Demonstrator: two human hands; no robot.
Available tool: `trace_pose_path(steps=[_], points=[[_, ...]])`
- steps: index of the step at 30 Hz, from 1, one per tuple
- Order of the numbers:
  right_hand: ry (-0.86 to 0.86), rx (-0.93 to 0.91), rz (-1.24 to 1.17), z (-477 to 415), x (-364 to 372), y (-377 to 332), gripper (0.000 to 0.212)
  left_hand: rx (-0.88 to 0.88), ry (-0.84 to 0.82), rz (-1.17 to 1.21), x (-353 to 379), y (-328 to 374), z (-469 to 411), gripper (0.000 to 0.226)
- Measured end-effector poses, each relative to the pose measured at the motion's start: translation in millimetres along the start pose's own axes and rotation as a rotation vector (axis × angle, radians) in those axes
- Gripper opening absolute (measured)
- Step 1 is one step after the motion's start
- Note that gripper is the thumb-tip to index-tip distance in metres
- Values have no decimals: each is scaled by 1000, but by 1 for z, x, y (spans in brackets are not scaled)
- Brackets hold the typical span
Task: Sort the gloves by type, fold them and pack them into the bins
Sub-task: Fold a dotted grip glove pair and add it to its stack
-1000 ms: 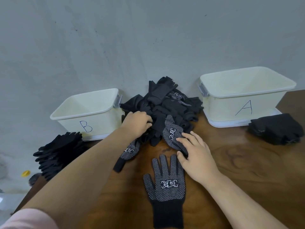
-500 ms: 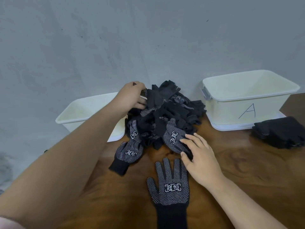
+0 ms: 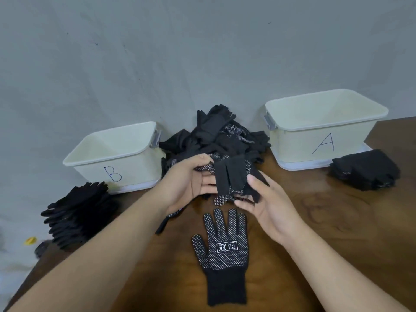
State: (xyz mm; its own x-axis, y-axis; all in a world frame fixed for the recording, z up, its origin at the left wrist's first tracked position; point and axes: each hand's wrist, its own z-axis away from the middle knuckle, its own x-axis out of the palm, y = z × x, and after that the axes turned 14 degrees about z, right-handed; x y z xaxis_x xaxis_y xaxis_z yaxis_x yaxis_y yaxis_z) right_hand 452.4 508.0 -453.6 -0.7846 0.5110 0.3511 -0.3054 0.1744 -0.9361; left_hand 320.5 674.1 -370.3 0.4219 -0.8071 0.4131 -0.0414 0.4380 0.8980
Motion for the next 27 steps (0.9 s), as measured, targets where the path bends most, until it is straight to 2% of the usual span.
trace_pose_path(steps=[2, 5, 7, 9, 11, 13, 14, 17, 18, 20, 24, 27], points=[[87, -59, -73, 0, -6, -7, 31, -16, 88, -129, -9, -16, 0, 24], [169, -169, -99, -2, -15, -17, 32, -27, 199, -561, -22, -27, -2, 23], [166, -213, -64, -1, -13, -20, 33, -9, 154, -691, -21, -30, -1, 22], [165, -237, -9, 1, -10, -21, 35, 45, 123, -681, -13, -30, 0, 27], [186, -249, 81, 3, -8, -21, 37, 129, 48, -647, 1, -26, 1, 43], [169, -272, 150, 5, -9, -20, 45, 223, -55, -770, 17, -21, 2, 57], [143, -287, 160, 6, -8, -20, 45, 272, -80, -853, 22, -19, 1, 55], [124, -335, 184, 7, -7, -20, 26, 354, -59, -899, 31, -13, -5, 16], [145, -340, 215, 6, -7, -19, 28, 369, -40, -877, 32, -9, -6, 12], [224, -325, 265, 1, -12, -14, 33, 384, 35, -839, 26, 2, -10, 17], [454, -220, 268, -9, -28, -2, 26, 387, 315, -821, -8, 36, -23, 26], [504, -176, 442, -17, -38, 10, 26, 287, 497, -1085, -47, 51, -33, 30]])
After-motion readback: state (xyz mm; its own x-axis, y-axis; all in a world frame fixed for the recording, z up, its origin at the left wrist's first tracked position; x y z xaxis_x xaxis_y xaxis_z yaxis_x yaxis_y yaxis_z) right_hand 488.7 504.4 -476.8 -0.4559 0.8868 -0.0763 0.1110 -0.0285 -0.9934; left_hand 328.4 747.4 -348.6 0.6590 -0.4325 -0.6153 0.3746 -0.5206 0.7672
